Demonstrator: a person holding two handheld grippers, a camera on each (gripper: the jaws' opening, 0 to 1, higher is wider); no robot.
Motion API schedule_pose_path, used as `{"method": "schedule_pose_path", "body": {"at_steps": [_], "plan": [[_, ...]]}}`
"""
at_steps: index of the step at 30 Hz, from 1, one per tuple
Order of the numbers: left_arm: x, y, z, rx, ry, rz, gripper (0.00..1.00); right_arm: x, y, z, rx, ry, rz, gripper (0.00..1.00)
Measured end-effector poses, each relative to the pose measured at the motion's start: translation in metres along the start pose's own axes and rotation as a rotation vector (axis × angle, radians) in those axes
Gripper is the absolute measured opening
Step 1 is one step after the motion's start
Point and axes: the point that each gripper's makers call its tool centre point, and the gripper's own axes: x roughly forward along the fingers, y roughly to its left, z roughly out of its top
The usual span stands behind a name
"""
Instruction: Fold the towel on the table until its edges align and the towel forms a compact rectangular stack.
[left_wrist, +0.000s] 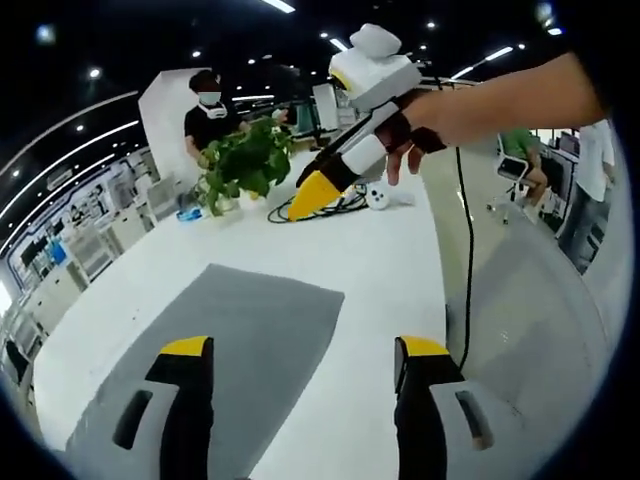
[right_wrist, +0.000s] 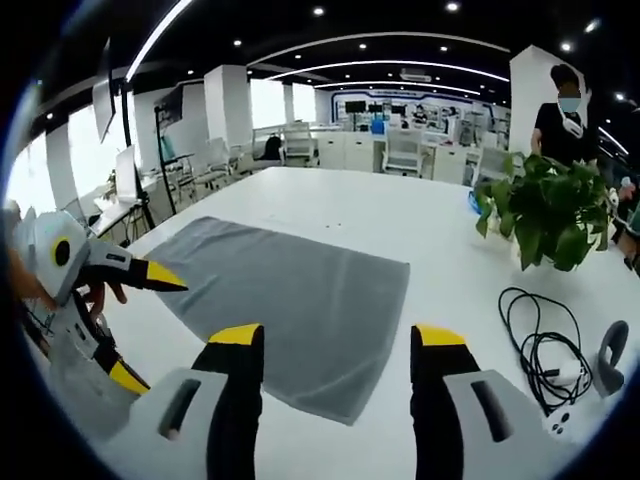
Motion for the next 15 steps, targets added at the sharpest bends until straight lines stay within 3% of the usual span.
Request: {"method": "schedule_pose_path", "body": {"at_steps": [15], "plan": [[0.053,-0.02,0.014,0.019,0.036,-0.038,0.71,0.018,-0.033,-0.008,0.022,0.021,0.067,0.55]]}}
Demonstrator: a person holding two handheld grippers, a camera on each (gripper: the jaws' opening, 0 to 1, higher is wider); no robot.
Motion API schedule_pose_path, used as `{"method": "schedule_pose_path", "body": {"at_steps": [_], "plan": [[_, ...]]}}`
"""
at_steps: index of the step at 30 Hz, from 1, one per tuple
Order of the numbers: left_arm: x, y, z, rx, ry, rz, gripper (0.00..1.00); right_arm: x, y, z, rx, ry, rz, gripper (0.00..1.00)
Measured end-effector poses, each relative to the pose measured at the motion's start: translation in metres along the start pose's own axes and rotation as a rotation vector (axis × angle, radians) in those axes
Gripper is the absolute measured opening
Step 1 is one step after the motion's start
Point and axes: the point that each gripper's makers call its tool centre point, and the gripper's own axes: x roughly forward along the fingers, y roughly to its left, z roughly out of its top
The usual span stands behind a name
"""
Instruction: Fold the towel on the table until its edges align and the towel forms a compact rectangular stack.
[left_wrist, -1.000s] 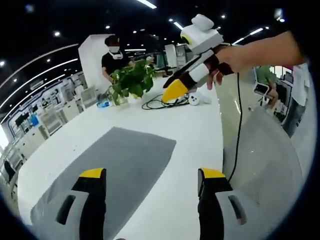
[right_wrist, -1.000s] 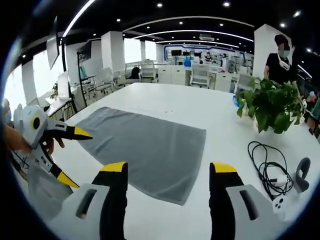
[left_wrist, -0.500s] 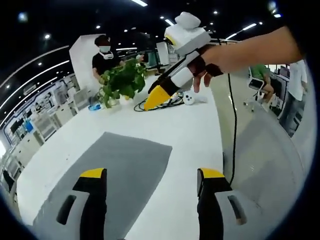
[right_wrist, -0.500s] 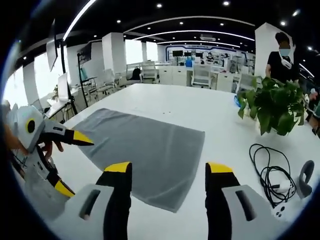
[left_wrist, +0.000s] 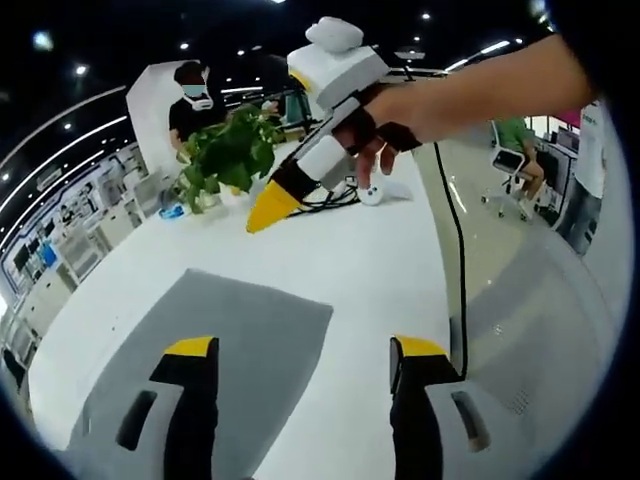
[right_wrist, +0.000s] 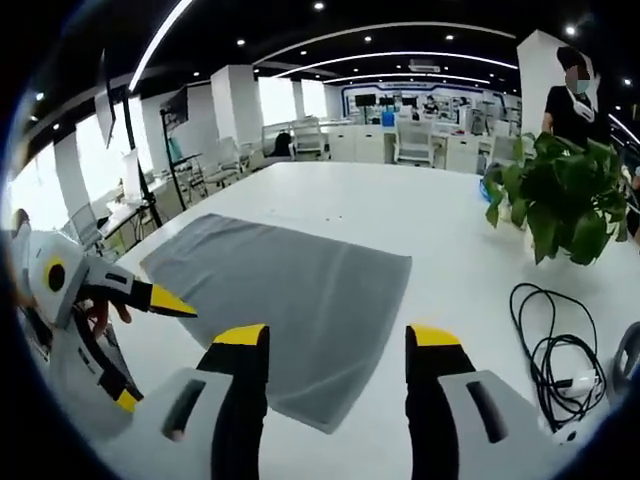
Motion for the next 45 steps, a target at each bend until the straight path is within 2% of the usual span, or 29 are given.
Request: {"method": "schedule_pose_path", "body": {"at_steps": [9,14,19,27,34,39,45], "plan": [[0.035,-0.002,0.0,0.015,0.025,-0.025,0.66,0.004,-0.031,0.006,0.01,-0.012,0.002,0.52],[0.048,-0.007,0.004,0.026,0.023,-0.045,0.58,0.012,-0.045,0.007,0.011,-0.005,0.012,0.52],[0.066,-0.011,-0.002,0.032,0.051,-0.064,0.53,0.026,-0.055,0.009,0.015,0.001,0.028,0.5],[0.089,-0.014,-0.006,0.038,0.079,-0.092,0.44,0.051,-0.064,0.008,0.03,0.003,0.053,0.46],[0.113,-0.016,-0.015,0.05,0.1,-0.106,0.3,0.07,-0.067,0.002,0.03,0.029,0.064,0.41],[0.13,-0.019,-0.023,0.027,0.121,-0.129,0.3,0.082,-0.062,0.002,0.047,0.033,0.083,0.38],[0.139,-0.024,-0.035,0.003,0.161,-0.152,0.29,0.092,-0.065,0.006,0.045,0.034,0.093,0.35]]}}
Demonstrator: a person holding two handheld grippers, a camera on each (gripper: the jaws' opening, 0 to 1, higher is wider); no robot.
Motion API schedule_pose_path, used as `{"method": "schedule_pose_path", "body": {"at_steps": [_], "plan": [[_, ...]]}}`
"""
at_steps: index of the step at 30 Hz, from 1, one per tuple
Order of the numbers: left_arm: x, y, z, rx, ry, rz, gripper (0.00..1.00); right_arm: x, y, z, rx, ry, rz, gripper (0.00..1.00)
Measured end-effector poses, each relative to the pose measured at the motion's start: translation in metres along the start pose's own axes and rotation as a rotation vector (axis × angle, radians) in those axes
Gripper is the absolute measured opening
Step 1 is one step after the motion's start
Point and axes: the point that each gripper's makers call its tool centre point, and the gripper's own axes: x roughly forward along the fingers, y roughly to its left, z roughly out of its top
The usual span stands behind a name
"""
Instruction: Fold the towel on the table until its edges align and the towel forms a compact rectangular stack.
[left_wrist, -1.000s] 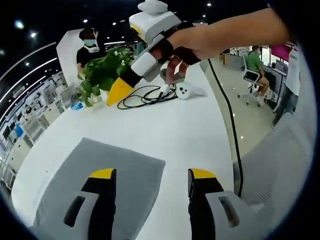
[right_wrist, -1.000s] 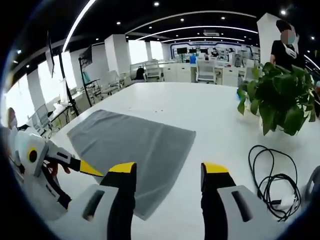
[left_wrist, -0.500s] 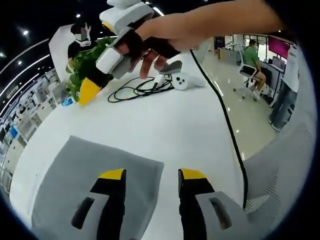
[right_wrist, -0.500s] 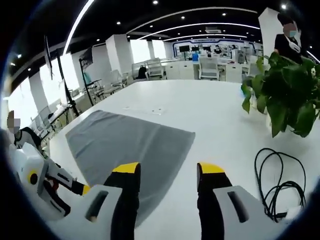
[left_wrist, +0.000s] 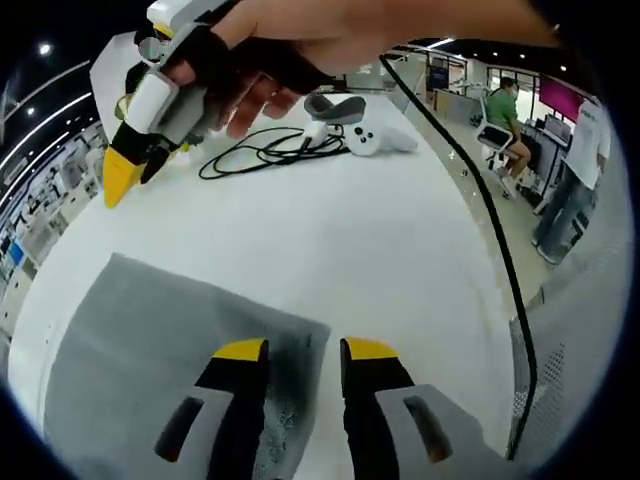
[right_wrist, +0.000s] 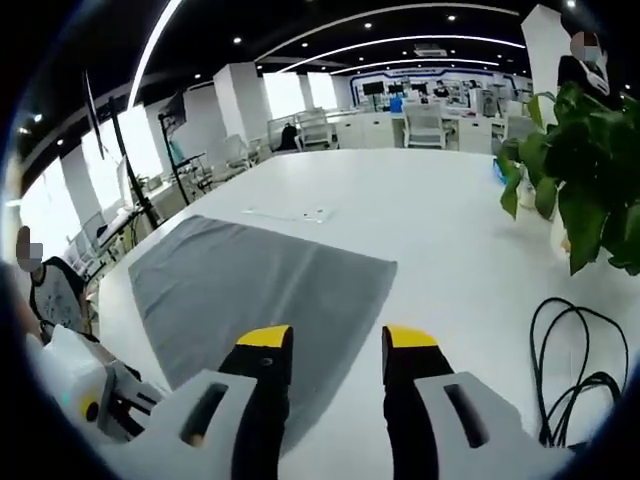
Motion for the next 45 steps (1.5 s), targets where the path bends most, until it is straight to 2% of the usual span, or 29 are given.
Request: {"method": "schedule_pose_path", "body": {"at_steps": [4,10,13,18,22,24,31,35,37,40,42,45], "plan": [[0.004,-0.002,-0.002,-0.006,0.005,-0.006,0.29,0.008,-0.007,0.0,0.019,-0.003,-0.003,0.34],[0.01,0.0,0.0,-0.079,-0.012,-0.018,0.24,0.024,-0.018,0.001,0.052,-0.004,-0.008,0.33],[0.01,0.001,0.001,-0.08,-0.014,-0.014,0.22,0.028,-0.019,0.002,0.071,-0.004,-0.008,0.32],[0.011,0.005,0.001,-0.106,-0.012,-0.003,0.17,0.049,-0.036,0.005,0.122,0.001,-0.018,0.31],[0.01,0.005,0.0,-0.105,-0.003,0.008,0.09,0.065,-0.043,0.011,0.157,-0.004,-0.011,0.29],[0.01,0.005,0.0,-0.111,-0.001,0.008,0.08,0.072,-0.044,0.013,0.162,-0.005,-0.009,0.29],[0.009,0.006,0.0,-0.129,0.002,0.008,0.07,0.096,-0.046,0.017,0.129,0.013,-0.017,0.28],[0.01,0.006,0.0,-0.14,0.01,-0.005,0.07,0.107,-0.051,0.015,0.096,0.037,-0.048,0.26],[0.01,0.006,0.0,-0.14,0.014,-0.009,0.07,0.114,-0.057,0.016,0.066,0.044,-0.072,0.25],[0.01,0.006,0.0,-0.135,0.017,-0.014,0.07,0.118,-0.061,0.013,-0.013,0.092,-0.118,0.22],[0.01,0.006,0.0,-0.136,0.02,-0.024,0.07,0.126,-0.063,0.011,-0.018,0.1,-0.129,0.19],[0.01,0.008,0.001,-0.184,0.024,-0.039,0.07,0.135,-0.066,0.007,-0.006,0.116,-0.142,0.17]]}}
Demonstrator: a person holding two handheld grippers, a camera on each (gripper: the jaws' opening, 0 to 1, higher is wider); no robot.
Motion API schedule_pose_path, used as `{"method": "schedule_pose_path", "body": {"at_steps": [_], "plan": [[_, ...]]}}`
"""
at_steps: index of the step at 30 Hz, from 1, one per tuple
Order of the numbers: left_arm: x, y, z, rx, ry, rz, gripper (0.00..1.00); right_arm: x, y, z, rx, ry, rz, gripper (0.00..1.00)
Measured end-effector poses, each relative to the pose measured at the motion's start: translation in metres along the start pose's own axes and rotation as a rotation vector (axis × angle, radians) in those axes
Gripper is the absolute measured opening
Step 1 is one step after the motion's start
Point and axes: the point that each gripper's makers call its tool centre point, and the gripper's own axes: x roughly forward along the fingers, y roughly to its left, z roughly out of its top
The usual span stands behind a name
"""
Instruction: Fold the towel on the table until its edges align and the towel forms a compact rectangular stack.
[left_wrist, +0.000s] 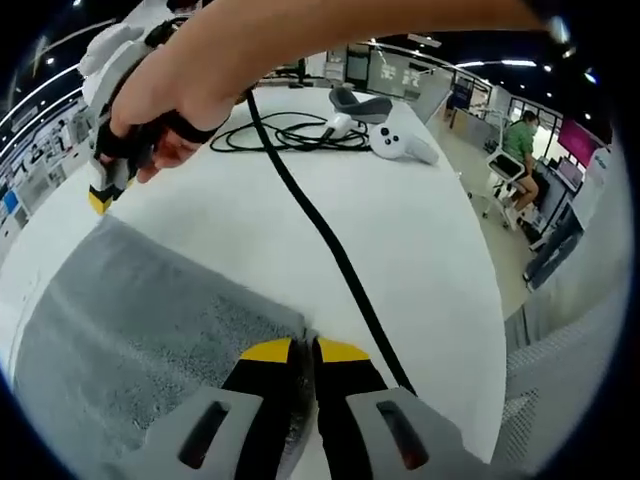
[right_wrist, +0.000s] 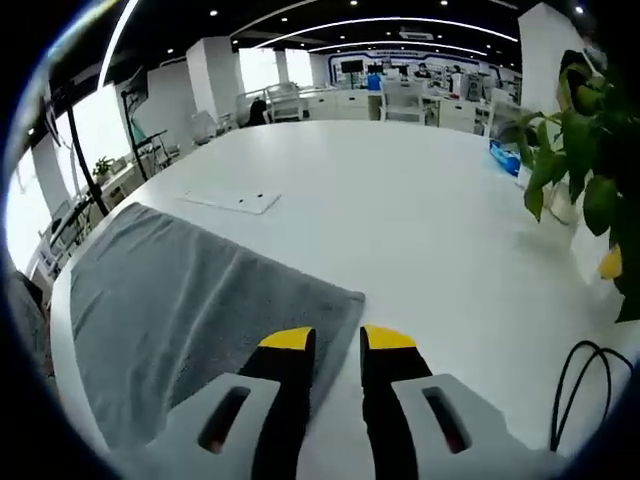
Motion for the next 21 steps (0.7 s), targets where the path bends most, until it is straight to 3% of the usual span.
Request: {"method": "schedule_pose_path", "body": {"at_steps": [9,16,21], "plan": [[0.001,-0.001,0.0,-0.027,0.017,-0.003,0.07,0.021,-0.003,0.008,-0.004,-0.025,-0.021,0.21],[0.002,-0.002,0.0,-0.055,0.018,-0.007,0.07,0.043,-0.005,0.005,-0.011,0.001,-0.04,0.21],[0.002,-0.002,0.0,-0.077,0.024,-0.008,0.07,0.046,-0.01,0.003,-0.039,0.0,-0.057,0.16]]}}
